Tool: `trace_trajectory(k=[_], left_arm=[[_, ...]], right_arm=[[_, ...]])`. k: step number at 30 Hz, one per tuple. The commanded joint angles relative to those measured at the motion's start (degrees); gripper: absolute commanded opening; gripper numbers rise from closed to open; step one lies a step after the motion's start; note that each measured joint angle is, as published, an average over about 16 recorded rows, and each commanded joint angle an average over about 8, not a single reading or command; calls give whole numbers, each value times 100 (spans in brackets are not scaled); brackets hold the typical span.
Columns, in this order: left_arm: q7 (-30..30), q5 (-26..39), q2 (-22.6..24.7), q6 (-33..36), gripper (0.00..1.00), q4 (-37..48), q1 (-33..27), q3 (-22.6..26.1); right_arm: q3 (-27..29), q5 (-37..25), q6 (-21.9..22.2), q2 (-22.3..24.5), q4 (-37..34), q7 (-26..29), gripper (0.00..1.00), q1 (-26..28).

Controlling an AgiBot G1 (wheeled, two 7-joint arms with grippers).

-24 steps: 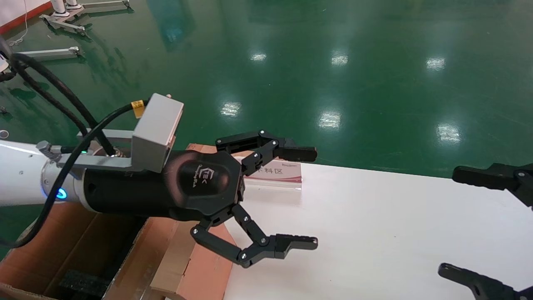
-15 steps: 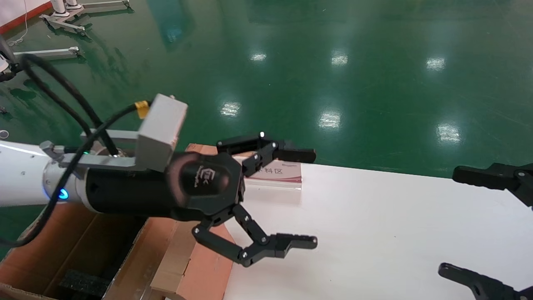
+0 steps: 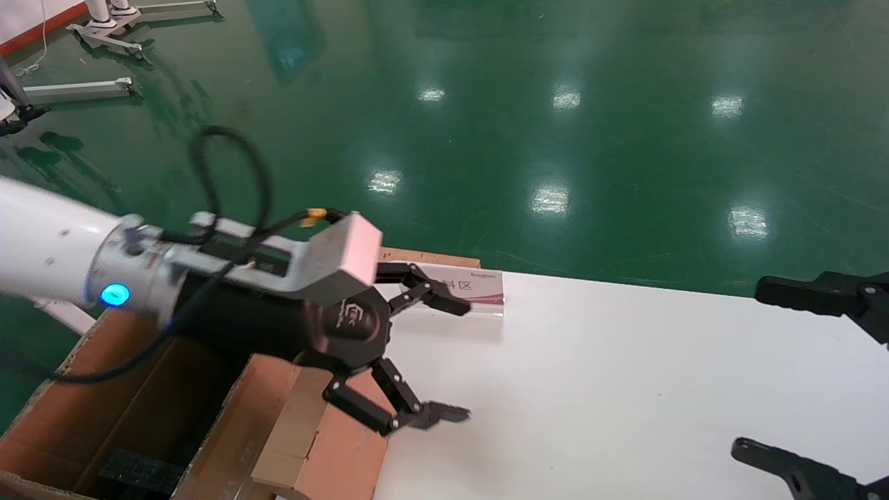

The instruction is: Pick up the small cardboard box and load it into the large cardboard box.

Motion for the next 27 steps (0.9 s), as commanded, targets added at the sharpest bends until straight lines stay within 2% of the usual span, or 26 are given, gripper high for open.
trace_trajectory(k=[1,5,18,27], left_arm=[[-279,491,72,121,100,-18,-381,264],[-711,879,207,194,100,-26,-1154,1019],[-1656,1111,114,224,100,-38,-2870,3413],[-2387,1245,399,246,100,-54,-4218,5224]], right_arm=[[-1,1,0,0,0,0,100,0],[-3,2,1,1,0,-1,100,1],[-8,6,3,3,0,-4,100,2],[-12,8,5,5,0,-6,100,3]])
